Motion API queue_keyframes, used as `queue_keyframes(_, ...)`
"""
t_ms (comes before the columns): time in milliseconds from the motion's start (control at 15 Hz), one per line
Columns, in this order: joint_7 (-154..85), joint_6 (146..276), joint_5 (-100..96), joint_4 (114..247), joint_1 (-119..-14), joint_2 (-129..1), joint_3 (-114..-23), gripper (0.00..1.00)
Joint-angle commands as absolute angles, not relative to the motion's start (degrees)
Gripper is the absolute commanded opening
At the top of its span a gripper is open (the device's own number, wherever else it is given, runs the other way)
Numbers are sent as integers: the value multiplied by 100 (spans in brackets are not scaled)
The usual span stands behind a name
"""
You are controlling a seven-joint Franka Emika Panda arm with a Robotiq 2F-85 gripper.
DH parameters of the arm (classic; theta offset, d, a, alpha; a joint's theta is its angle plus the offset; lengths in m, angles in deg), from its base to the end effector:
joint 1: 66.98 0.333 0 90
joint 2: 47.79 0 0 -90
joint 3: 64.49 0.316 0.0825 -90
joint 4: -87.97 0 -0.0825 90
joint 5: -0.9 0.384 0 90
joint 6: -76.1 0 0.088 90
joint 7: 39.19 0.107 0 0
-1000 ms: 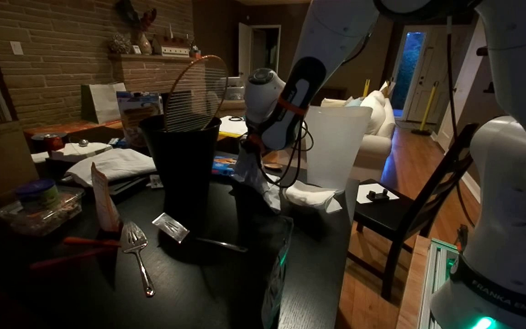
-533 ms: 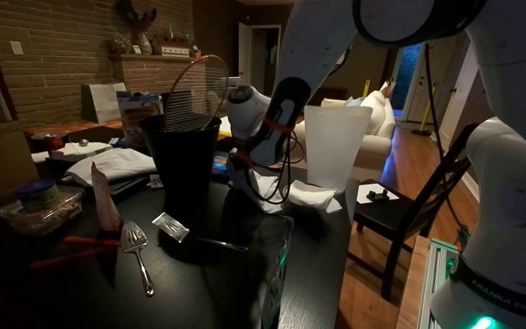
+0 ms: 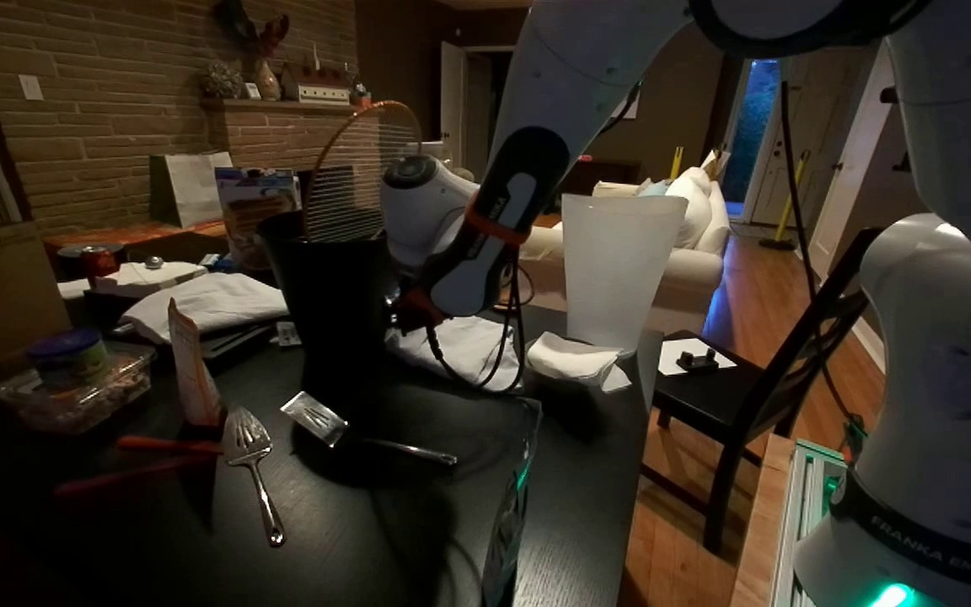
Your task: Move the white cloth to the right, then put the spatula in the white bin
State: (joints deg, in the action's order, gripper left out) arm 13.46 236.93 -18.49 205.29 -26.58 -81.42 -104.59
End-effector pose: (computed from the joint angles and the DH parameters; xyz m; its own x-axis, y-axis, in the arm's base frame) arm 0.6198 0.0378 0.2353 0.8047 -0.3392 0.4872 -0.4869 -0.8467 0.2147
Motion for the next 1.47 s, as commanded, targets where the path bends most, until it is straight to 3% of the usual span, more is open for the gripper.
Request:
queue_keyframes(0, 494, 23811, -1778, 20834, -3359, -7513, -9367, 100)
queue_keyframes(800, -4013, 23115, 85, 21427, -7145, -6864, -5018, 100)
queue_keyframes(1000, -4317, 22129, 114, 21046, -6805, -7027, -5355, 100)
queue_keyframes(1400, -3337, 22288, -428, 20502, -6042, -7627, -6146, 100)
